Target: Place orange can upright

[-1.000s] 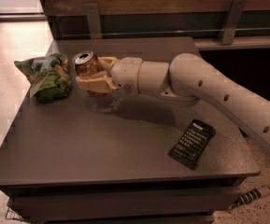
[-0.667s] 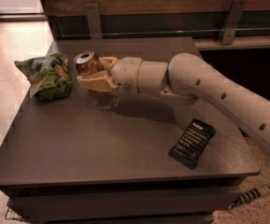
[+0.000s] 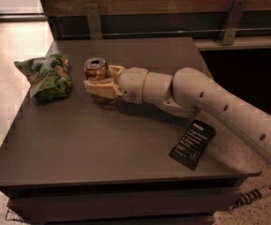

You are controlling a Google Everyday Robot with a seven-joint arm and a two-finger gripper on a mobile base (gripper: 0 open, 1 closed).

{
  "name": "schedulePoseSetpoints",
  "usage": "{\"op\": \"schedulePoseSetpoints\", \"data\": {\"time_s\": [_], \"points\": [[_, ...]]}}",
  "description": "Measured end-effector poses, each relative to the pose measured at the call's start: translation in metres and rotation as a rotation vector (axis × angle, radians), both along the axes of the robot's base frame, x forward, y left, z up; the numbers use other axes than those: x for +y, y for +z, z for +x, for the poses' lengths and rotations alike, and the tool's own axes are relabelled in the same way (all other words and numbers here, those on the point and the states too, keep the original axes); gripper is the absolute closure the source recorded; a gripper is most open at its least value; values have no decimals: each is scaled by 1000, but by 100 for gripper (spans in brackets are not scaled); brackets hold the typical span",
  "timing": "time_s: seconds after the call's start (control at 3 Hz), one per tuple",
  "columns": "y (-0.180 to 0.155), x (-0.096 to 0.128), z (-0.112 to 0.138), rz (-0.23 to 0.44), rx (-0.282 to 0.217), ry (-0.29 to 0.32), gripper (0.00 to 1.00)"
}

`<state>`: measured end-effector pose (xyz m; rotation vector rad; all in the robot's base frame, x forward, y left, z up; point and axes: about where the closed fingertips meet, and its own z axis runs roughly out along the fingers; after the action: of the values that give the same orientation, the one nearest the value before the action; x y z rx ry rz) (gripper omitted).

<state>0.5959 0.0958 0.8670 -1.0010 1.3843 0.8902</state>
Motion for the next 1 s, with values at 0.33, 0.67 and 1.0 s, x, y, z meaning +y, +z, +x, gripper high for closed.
{"op": "schedulePoseSetpoints", "data": {"time_s": [0.33,0.67,1.0], "points": [[-2,-4,0,10,6,-9,100],[-1,-4,0,10,6,-9,85],[-1,-2,-1,10,5,-5,62]]}}
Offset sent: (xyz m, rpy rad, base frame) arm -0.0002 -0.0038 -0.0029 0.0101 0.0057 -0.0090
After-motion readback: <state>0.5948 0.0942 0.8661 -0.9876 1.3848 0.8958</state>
